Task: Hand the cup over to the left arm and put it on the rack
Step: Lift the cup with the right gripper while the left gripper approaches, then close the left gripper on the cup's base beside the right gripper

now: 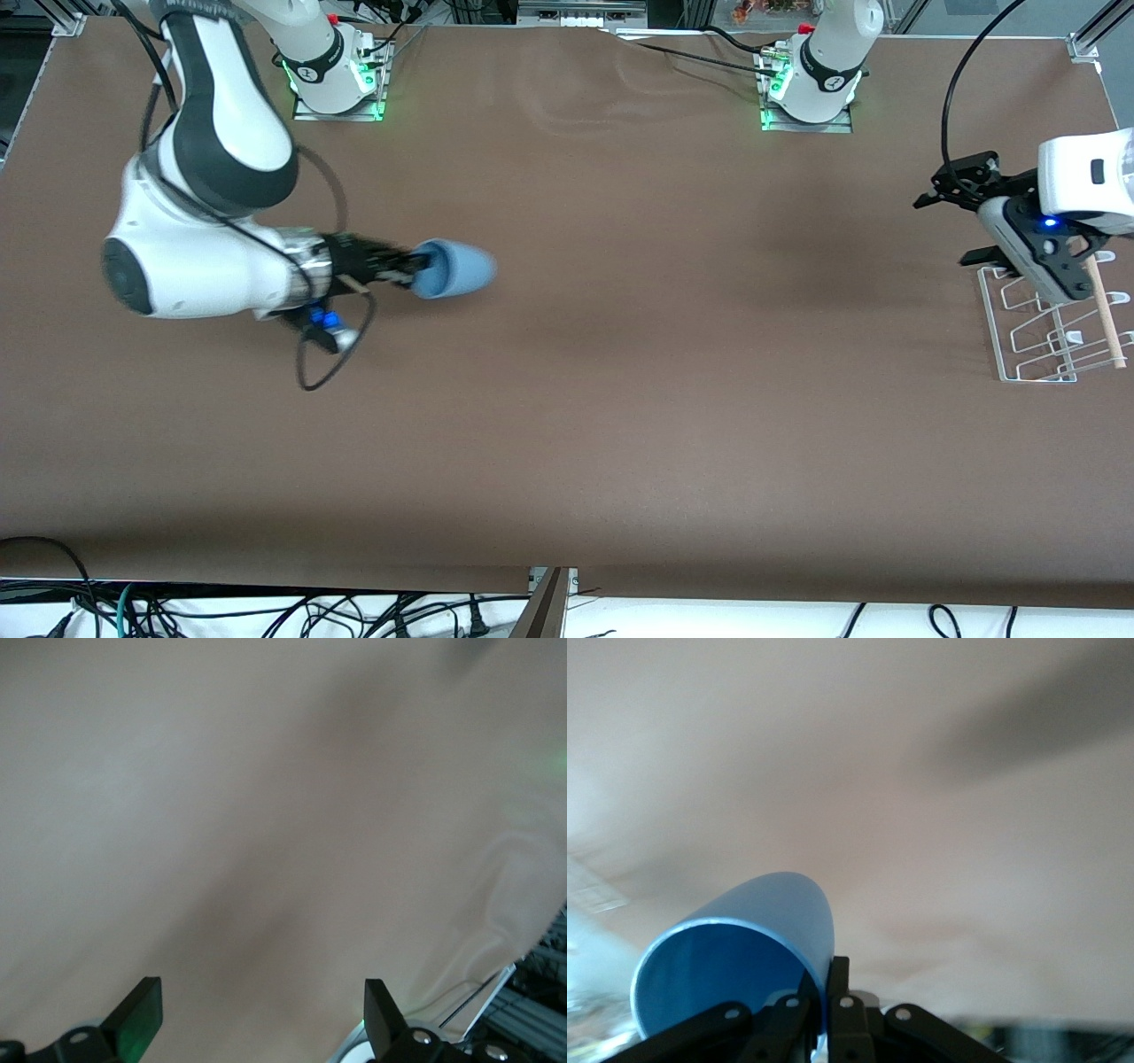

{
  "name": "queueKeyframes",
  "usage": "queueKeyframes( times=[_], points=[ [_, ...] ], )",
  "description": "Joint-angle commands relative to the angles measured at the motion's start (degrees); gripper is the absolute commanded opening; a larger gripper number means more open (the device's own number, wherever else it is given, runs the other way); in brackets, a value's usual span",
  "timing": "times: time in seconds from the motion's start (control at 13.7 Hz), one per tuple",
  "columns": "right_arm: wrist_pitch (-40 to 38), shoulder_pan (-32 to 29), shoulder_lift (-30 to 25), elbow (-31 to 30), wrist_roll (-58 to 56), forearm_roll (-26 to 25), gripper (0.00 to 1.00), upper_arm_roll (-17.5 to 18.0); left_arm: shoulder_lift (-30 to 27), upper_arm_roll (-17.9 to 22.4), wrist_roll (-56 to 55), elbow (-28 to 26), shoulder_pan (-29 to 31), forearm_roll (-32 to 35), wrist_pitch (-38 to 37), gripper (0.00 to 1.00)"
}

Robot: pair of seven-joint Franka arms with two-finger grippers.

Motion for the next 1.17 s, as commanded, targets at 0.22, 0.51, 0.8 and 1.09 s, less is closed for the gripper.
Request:
queueKeyframes(
  times=[0.22,0.51,0.8,1.09],
  points=[
    [17.7,9.9,4.3,4.0,24.5,26.3,0.0,0.0,1.7,-0.5,13.6,-2.3,-2.0,-10.9,4.3,1.0],
    [34.1,16.4,6.3,4.0,29.7,44.7,0.0,0.1,2.5,-4.2,18.4,-4.0,-2.9,-14.1,9.1,1.0],
    [40.0,19.6,10.2,7.3,32.0,53.5,0.0,0.0,3.4,-6.9,18.8,-3.9,-3.3,-14.2,14.3,1.0],
    [42.4,20.9,10.3,7.8,32.3,53.5,0.0,0.0,4.7,-7.3,19.0,-3.4,-5.7,-12.5,23.5,1.0]
  ],
)
